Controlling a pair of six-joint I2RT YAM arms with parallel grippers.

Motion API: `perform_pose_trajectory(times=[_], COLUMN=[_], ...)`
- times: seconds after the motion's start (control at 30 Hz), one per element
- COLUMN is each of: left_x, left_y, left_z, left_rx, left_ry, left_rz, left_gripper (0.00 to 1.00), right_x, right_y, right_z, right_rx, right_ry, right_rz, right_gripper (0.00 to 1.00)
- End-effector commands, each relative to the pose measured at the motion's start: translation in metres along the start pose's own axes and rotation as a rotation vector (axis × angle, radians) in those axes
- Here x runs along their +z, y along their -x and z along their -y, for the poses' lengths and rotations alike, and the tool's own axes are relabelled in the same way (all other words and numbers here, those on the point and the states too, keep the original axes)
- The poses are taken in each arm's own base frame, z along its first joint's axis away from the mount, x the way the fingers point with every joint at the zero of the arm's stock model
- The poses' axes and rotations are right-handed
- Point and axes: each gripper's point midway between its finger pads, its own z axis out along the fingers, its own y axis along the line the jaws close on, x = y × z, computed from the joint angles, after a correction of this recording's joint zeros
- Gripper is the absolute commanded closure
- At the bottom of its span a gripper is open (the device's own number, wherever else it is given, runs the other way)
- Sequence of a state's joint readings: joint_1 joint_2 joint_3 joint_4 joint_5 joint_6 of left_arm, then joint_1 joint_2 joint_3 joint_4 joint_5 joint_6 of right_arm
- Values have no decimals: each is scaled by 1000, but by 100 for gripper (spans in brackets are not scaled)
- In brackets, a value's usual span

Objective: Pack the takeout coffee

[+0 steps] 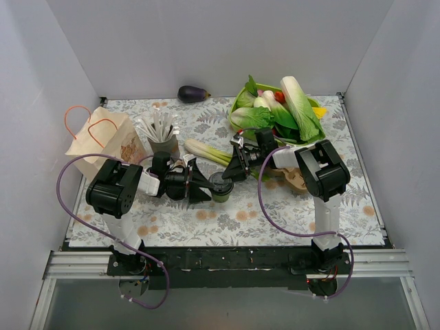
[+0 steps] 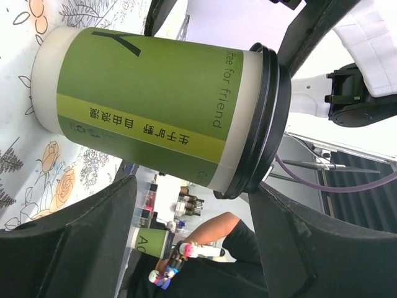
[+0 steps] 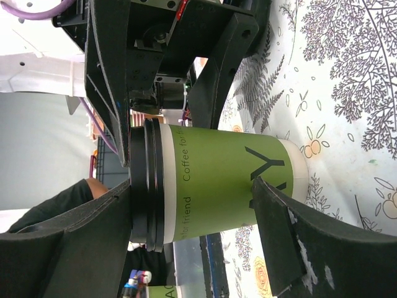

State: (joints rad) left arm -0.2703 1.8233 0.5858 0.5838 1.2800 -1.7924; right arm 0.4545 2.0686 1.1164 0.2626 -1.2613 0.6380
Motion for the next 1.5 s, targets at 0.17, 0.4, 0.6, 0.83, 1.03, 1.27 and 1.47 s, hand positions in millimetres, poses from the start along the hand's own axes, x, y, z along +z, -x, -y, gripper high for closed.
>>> perform_pose_trajectory(times=[0.17,0.4,0.6,0.83,1.03,1.27,1.47], left_x=[-4,-9,-14,-34,-61,-81,-101], left_y=[30,10,-6,-2,4,-10,-2], left_z=[3,28,43,57,83,94,88], left_rx=[95,275,336,759,1110,1138,1053], left_ry=[65,93,96,269,438,523,603], left_rz=[198,146,74,19,32,206,333], left_gripper=[26,24,24,25,25,25,25], right_x=[-2,-15,-31,-60,-66,-48,-22], right_y=[20,20,30,37,24,4,3], right_z=[-14,-39,-62,-86,-90,-85,-77], right_rx=[-191,-328,-544,-1051,-1354,-1473,-1492], right_ry=[-52,-124,-211,-422,-494,-486,-409], right_rz=[27,38,52,-71,-301,-524,-566], right_gripper=[15,11,9,8,7,5,3])
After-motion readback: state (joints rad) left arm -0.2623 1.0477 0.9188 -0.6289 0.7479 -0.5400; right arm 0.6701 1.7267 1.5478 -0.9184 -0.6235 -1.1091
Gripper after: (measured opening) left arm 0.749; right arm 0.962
